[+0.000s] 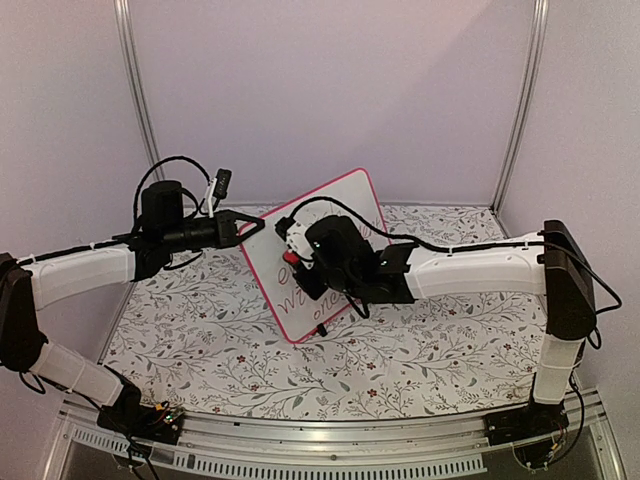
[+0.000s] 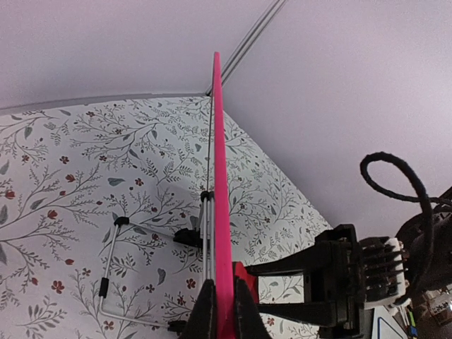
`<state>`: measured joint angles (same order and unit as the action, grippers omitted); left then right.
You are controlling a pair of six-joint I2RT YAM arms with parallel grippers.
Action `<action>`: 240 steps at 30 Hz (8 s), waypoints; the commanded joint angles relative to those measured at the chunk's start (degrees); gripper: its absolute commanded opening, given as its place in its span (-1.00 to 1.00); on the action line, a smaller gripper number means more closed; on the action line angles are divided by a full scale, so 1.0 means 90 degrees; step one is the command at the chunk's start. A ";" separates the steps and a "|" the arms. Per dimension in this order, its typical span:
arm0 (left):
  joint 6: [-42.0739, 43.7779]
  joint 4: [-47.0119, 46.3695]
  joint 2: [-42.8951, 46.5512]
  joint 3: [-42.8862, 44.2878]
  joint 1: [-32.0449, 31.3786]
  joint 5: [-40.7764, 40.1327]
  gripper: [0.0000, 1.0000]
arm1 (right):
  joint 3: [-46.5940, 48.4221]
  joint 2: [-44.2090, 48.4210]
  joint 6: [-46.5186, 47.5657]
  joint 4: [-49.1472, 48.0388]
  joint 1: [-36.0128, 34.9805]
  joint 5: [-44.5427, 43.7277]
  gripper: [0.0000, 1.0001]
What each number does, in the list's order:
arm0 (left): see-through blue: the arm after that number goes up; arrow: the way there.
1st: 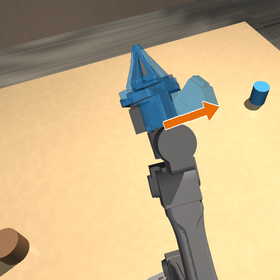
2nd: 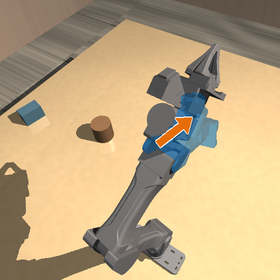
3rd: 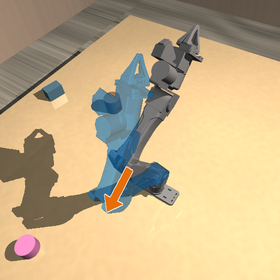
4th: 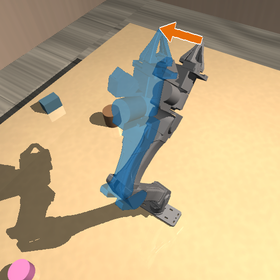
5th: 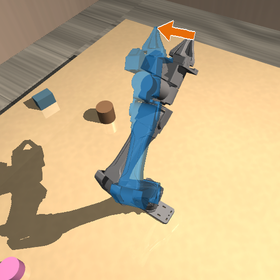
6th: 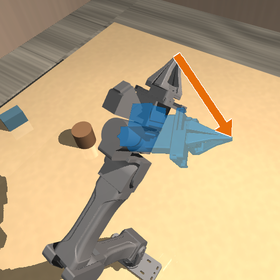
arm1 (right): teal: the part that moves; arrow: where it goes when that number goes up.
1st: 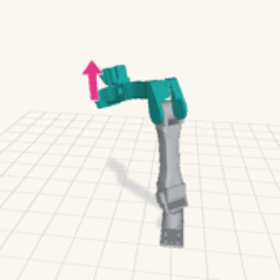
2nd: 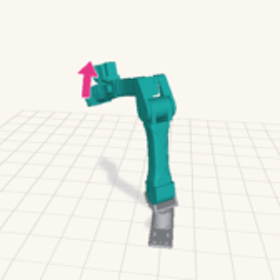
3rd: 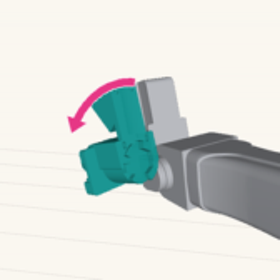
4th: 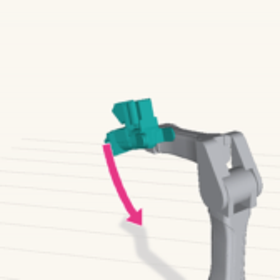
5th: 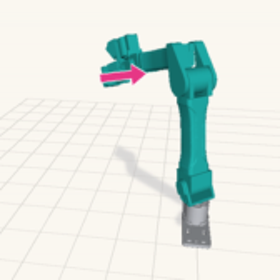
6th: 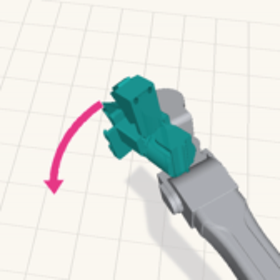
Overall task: Erase the whiteboard
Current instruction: Erase the whiteboard at the center of the board.
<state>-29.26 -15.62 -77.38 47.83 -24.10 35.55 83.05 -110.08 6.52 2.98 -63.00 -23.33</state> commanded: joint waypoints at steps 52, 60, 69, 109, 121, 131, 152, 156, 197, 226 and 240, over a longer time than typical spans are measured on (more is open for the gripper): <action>-0.0197 -0.0086 0.0087 -0.0052 -0.0195 0.0591 -1.00 | -0.0082 0.0829 -0.0114 0.0223 0.1101 0.0817 -0.50; -0.0199 -0.0086 0.0073 -0.0051 -0.0200 0.0591 -1.00 | 0.0066 0.0705 -0.0187 0.0253 0.1097 0.1042 -0.49; -0.0197 -0.0087 0.0068 -0.0051 -0.0196 0.0591 -1.00 | 0.0441 0.0341 -0.0217 0.0402 0.1102 0.0876 -0.49; -0.0206 -0.0086 0.0107 -0.0057 -0.0200 0.0596 -1.00 | -0.0734 0.0444 -0.0515 0.0374 0.1102 0.0877 -0.50; -0.0201 -0.0085 0.0112 -0.0060 -0.0199 0.0601 -1.00 | -0.0904 0.0511 -0.0622 0.0299 0.1112 0.0921 -0.50; -0.0206 -0.0084 0.0115 -0.0061 -0.0194 0.0600 -1.00 | -0.0971 0.0570 -0.0695 0.0225 0.1131 0.0960 -0.50; -0.0197 -0.0091 0.0114 -0.0056 -0.0197 0.0625 -1.00 | 0.0814 0.0043 -0.0214 0.0508 0.1175 0.0747 -0.49; -0.0198 -0.0092 0.0114 -0.0059 -0.0203 0.0630 -1.00 | 0.1070 -0.0056 -0.0107 0.0549 0.1204 0.0708 -0.49; -0.0216 -0.0103 0.0140 -0.0071 -0.0204 0.0625 -1.00 | 0.0575 0.0324 -0.0266 0.0637 0.1548 0.0393 -0.49; -0.0223 -0.0115 0.0083 -0.0059 -0.0197 0.0627 -1.00 | -0.0063 0.0428 -0.0290 0.0540 0.1552 0.0880 -0.50; -0.0211 -0.0103 0.0083 -0.0058 -0.0195 0.0630 -1.00 | 0.0154 0.0353 -0.0095 0.0464 0.1336 0.0982 -0.50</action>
<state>-30.48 -15.22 -77.38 47.83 -24.47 35.51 83.92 -106.34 4.58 6.85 -49.82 -17.06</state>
